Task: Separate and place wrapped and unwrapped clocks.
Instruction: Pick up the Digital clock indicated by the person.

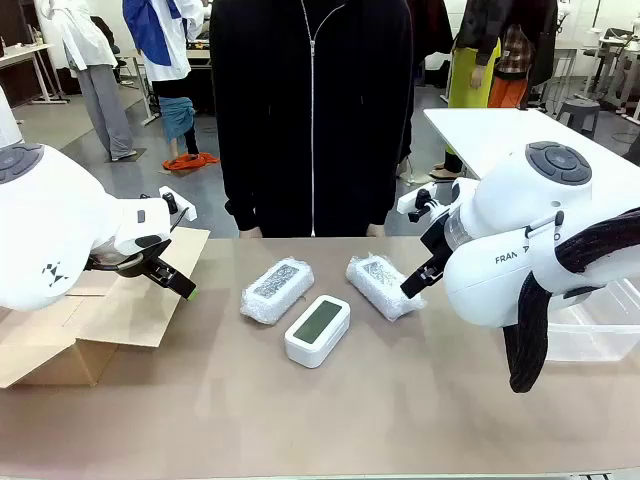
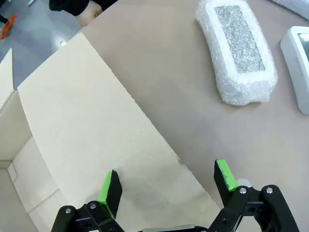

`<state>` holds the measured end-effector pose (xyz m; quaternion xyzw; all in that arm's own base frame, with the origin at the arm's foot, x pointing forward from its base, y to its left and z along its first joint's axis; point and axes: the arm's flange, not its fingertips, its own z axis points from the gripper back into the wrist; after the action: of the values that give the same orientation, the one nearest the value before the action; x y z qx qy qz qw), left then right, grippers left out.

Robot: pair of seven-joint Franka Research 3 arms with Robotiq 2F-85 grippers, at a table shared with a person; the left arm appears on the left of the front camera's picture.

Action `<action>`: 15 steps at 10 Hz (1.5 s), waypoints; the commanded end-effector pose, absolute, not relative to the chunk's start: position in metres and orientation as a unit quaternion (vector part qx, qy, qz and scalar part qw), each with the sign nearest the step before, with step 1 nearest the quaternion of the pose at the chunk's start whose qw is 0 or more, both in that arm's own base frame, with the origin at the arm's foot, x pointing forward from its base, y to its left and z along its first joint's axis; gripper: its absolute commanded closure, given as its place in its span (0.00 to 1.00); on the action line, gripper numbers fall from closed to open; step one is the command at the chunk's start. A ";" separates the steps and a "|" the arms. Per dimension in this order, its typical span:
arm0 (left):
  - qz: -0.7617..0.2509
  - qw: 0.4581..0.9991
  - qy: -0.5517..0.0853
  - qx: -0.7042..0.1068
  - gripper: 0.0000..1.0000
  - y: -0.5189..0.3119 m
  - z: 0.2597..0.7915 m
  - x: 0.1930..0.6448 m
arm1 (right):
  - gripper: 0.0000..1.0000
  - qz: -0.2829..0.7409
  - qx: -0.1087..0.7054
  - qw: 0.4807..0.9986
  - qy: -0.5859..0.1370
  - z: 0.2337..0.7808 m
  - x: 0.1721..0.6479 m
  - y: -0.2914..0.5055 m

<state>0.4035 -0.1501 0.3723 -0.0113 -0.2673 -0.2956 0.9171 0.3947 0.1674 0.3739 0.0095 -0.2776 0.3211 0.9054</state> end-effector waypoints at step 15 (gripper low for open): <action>-0.296 0.917 -0.267 -0.011 0.00 -0.150 0.372 0.403 | 0.00 0.321 0.010 0.905 -0.278 0.374 0.395 0.167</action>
<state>0.4035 -0.1502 0.3723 -0.0113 -0.2673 -0.2957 0.9170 0.3947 0.1675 0.3739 0.0092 -0.2776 0.3215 0.9053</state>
